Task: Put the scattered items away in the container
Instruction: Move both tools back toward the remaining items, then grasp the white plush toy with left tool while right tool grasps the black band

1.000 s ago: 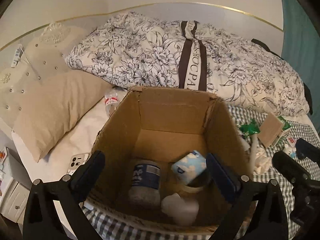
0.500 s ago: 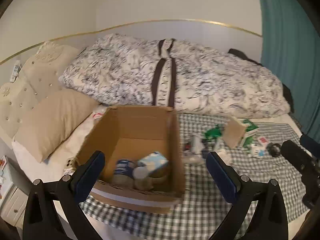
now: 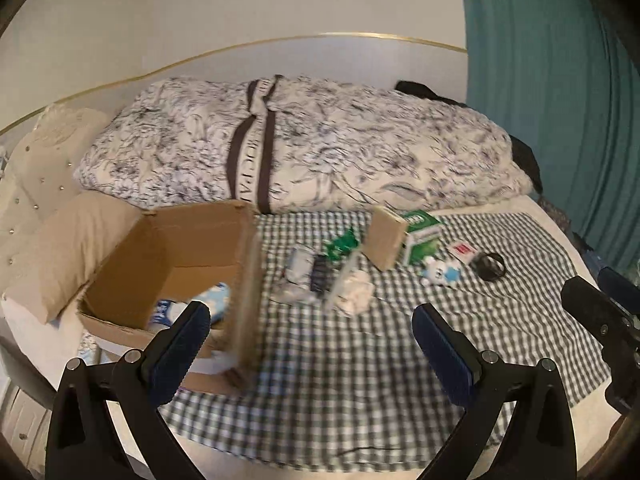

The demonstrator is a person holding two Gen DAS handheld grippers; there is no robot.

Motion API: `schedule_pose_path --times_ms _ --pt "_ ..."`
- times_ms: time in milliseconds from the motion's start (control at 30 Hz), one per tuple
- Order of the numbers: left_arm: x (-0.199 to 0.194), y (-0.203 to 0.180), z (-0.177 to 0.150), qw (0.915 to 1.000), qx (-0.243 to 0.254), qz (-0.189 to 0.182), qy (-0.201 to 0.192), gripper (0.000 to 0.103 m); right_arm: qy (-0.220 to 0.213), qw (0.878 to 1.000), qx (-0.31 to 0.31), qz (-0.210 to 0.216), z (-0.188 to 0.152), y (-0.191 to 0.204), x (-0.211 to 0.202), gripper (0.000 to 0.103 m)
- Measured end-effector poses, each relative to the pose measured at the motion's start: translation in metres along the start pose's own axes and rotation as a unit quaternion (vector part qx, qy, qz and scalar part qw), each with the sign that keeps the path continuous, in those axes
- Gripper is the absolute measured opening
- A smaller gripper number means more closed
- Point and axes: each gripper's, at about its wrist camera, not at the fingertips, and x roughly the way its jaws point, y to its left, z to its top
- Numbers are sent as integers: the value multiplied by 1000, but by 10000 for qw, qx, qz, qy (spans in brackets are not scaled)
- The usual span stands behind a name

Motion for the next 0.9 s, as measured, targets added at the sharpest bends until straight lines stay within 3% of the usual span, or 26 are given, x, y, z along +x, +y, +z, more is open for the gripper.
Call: schedule_pose_path --times_ms 500,900 --pt "62 -92 -18 9973 341 -397 514 103 367 9978 397 -378 -33 -92 25 87" --pt "160 -152 -19 9930 126 -582 1020 103 875 9923 513 -707 -46 -171 105 87"
